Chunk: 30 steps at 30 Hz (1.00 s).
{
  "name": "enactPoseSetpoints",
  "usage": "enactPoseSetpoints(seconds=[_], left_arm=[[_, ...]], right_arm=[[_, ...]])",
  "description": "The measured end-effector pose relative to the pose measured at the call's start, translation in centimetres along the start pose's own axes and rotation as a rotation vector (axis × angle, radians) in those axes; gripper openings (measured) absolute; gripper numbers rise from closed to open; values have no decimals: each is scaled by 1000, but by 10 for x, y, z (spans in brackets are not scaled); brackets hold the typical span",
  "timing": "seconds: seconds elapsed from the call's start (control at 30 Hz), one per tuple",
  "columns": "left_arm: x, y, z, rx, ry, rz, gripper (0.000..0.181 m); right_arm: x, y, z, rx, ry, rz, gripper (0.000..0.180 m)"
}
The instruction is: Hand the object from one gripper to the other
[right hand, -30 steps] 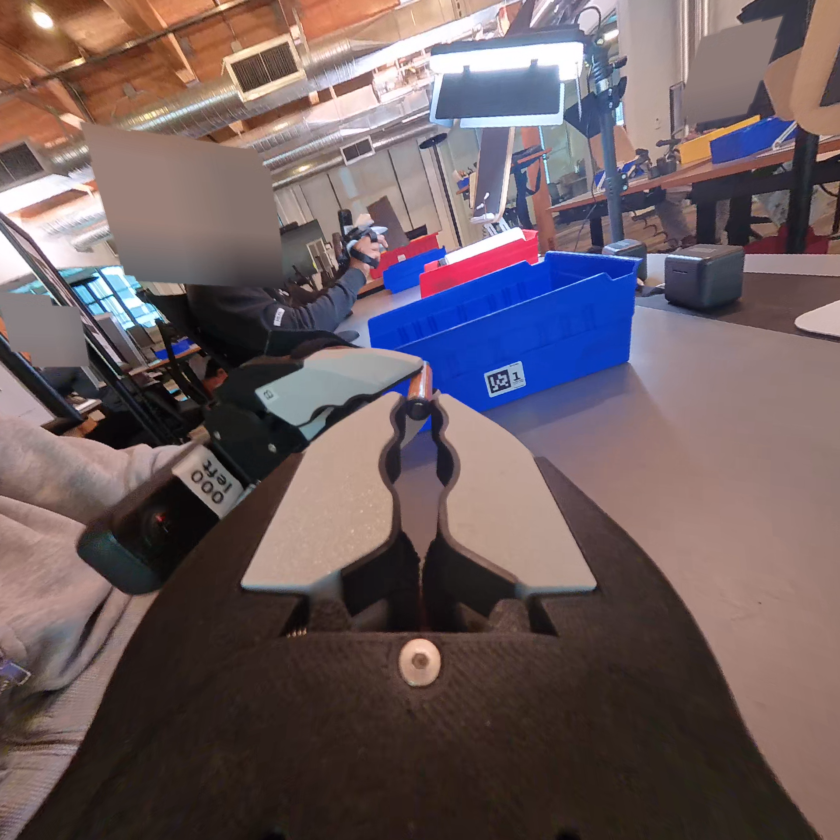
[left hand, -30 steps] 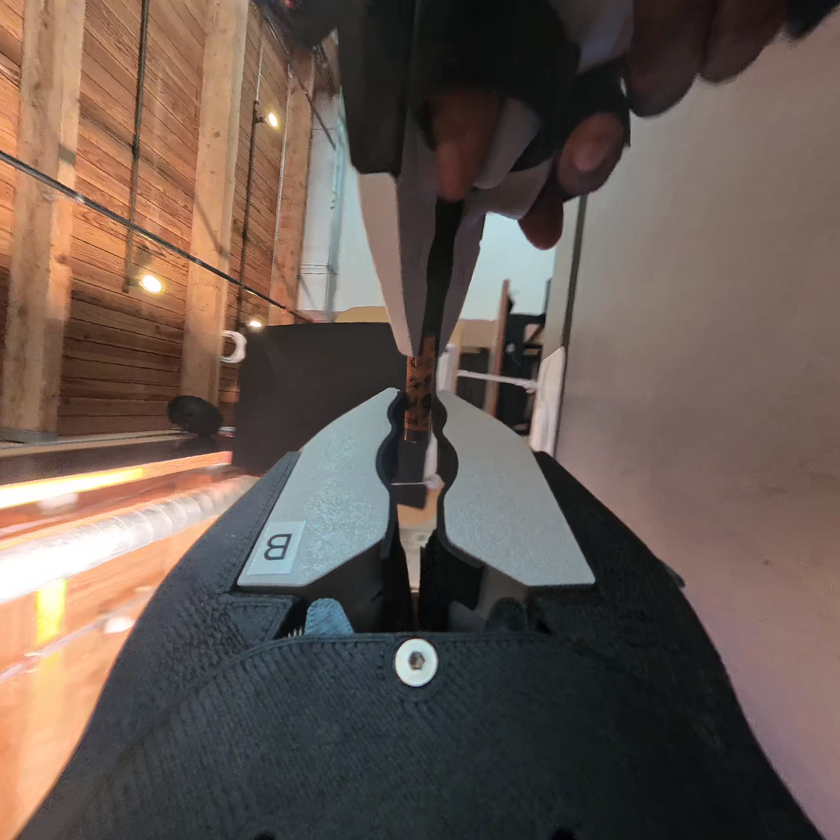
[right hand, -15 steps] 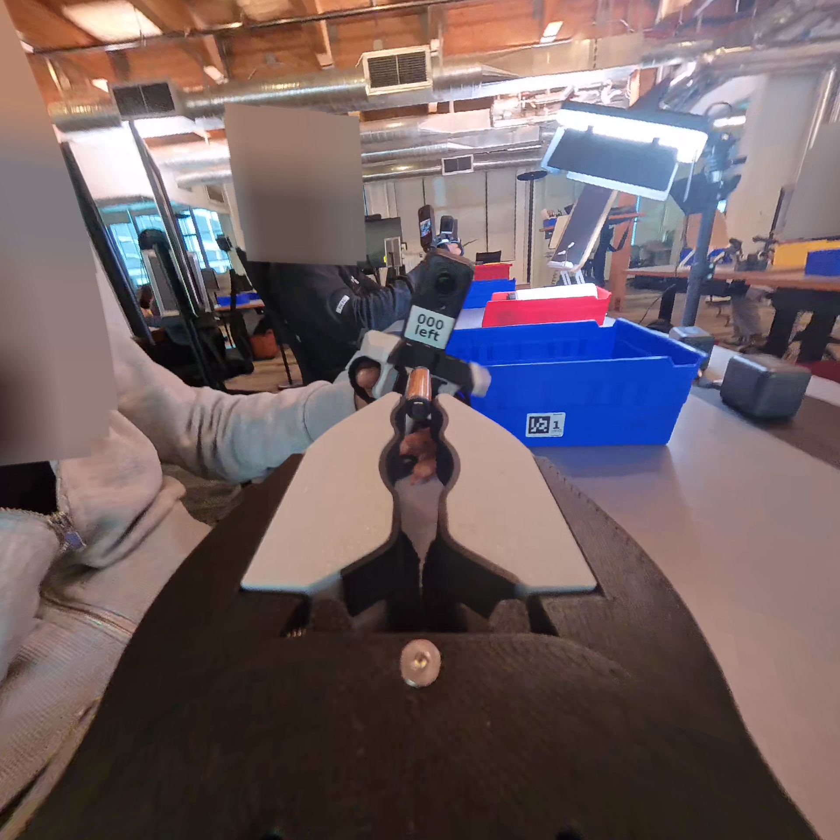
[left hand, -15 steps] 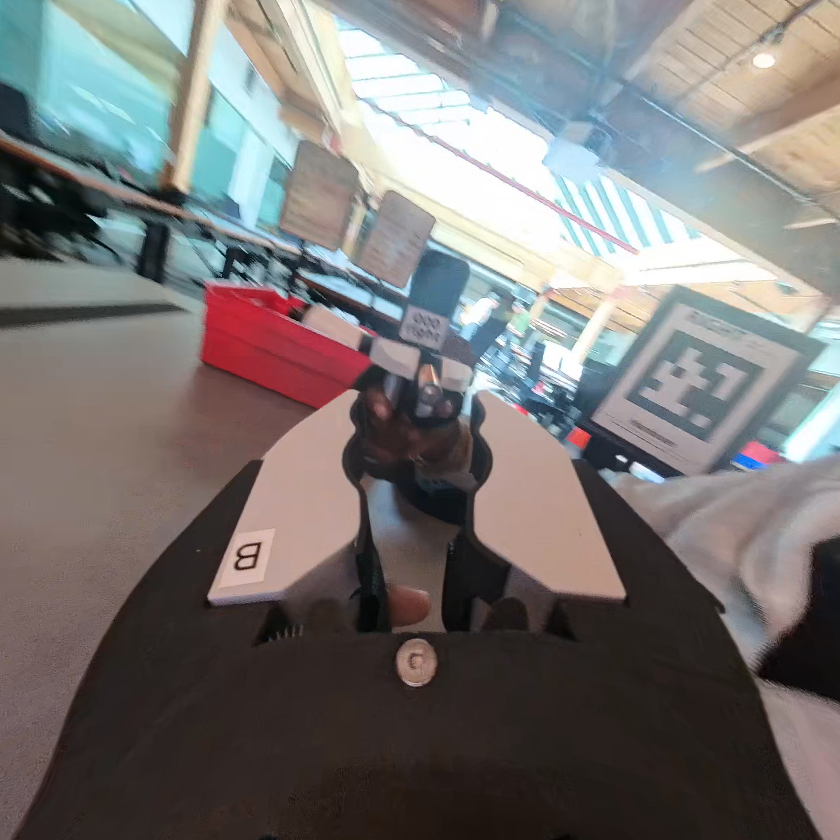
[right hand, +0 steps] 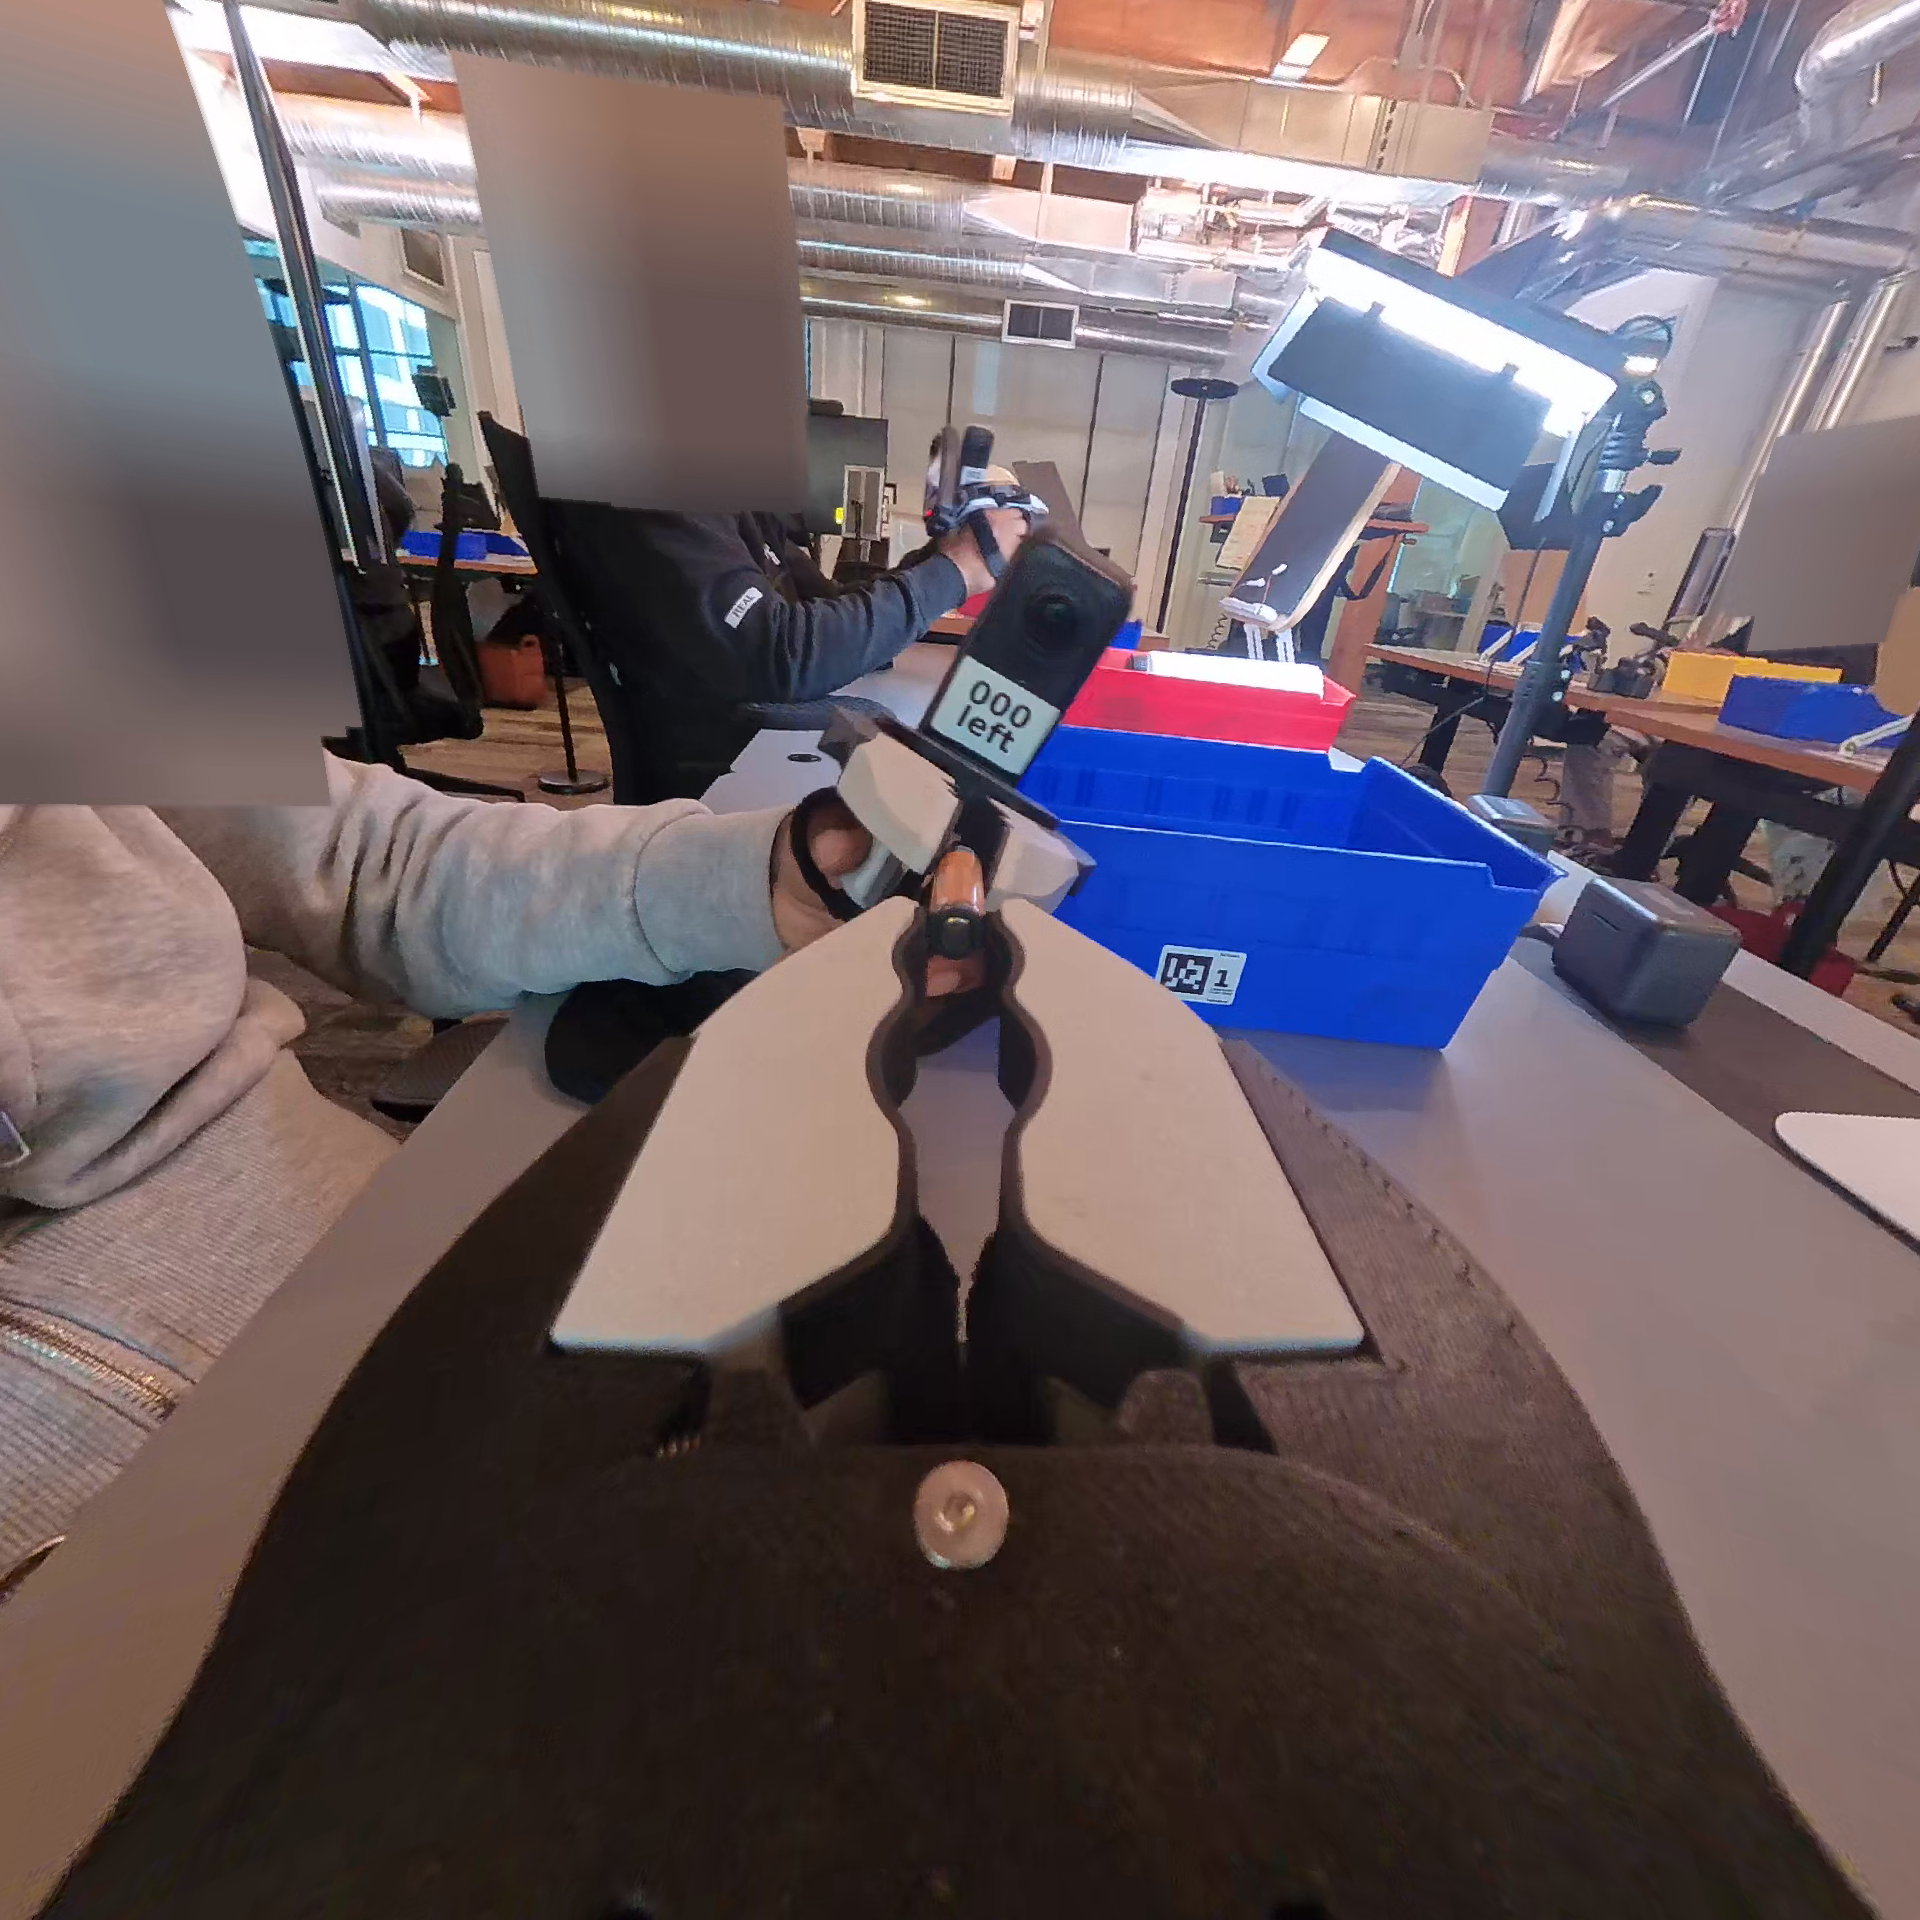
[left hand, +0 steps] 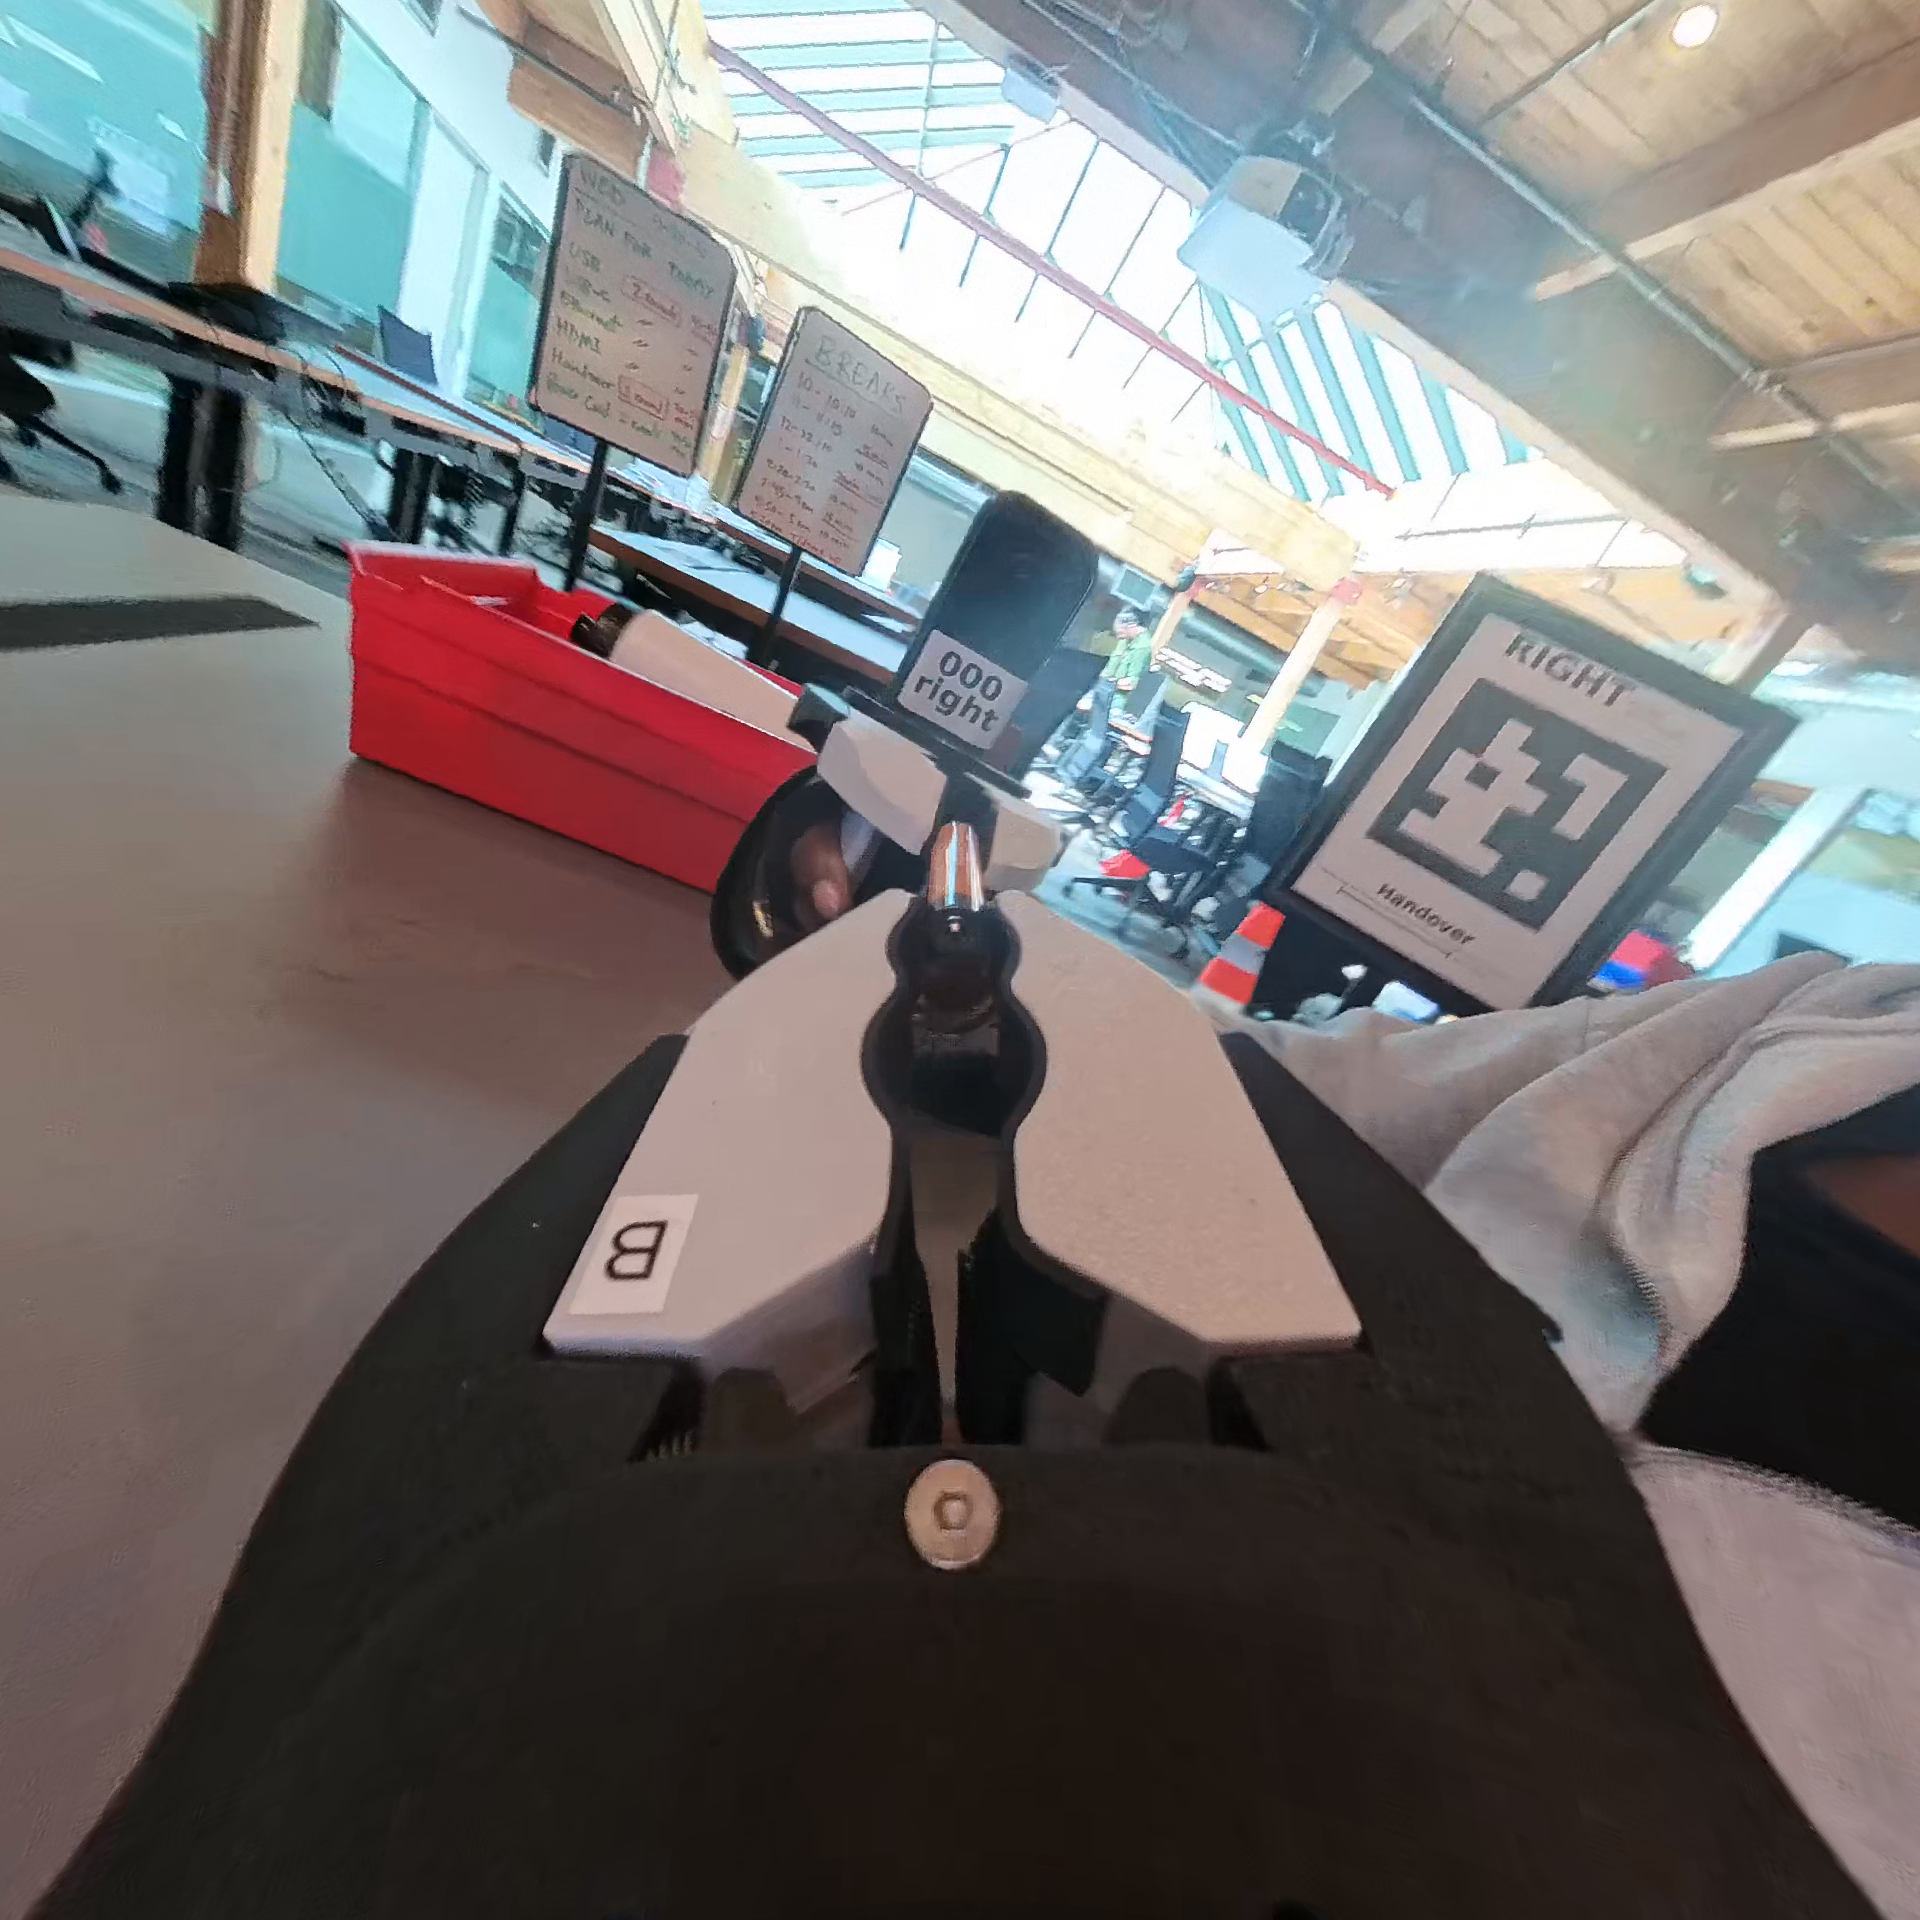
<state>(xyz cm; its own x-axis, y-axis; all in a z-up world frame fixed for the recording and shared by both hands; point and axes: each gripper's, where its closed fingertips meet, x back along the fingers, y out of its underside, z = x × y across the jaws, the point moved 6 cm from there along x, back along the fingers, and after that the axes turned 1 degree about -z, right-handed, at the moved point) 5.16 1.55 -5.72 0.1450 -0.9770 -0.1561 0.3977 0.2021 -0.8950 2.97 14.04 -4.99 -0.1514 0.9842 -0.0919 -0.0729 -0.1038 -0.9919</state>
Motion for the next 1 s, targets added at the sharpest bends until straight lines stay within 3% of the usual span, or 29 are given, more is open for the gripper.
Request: enactPoseSetpoints(seconds=[0.1, 0.2, 0.33, 0.57, 0.77, 0.83, 1.0], left_arm=[[1, -2, 4, -227, -53, 26, 10], [1, -2, 9, -477, -108, 3, 10], [-1, 3, 7, -538, -133, -56, 10], [-1, 5, 7, -573, -145, -74, 10], [-2, 4, 5, -475, -156, -47, 13], [-2, 3, 5, -368, -130, -36, 25], [-4, 3, 6, -90, 0, -23, 32]], right_arm=[[-1, 0, 3, -100, 0, 7, 11], [-1, 2, 7, -364, -82, 14, 24], [0, 3, 10, -529, -148, 57, 20], [-6, 12, 6, -532, -154, -40, 13], [-5, 10, 5, -395, -104, -50, 10], [-4, 6, 3, -258, -70, -43, 10], [-2, -1, -6, 107, 12, -25, 10]])
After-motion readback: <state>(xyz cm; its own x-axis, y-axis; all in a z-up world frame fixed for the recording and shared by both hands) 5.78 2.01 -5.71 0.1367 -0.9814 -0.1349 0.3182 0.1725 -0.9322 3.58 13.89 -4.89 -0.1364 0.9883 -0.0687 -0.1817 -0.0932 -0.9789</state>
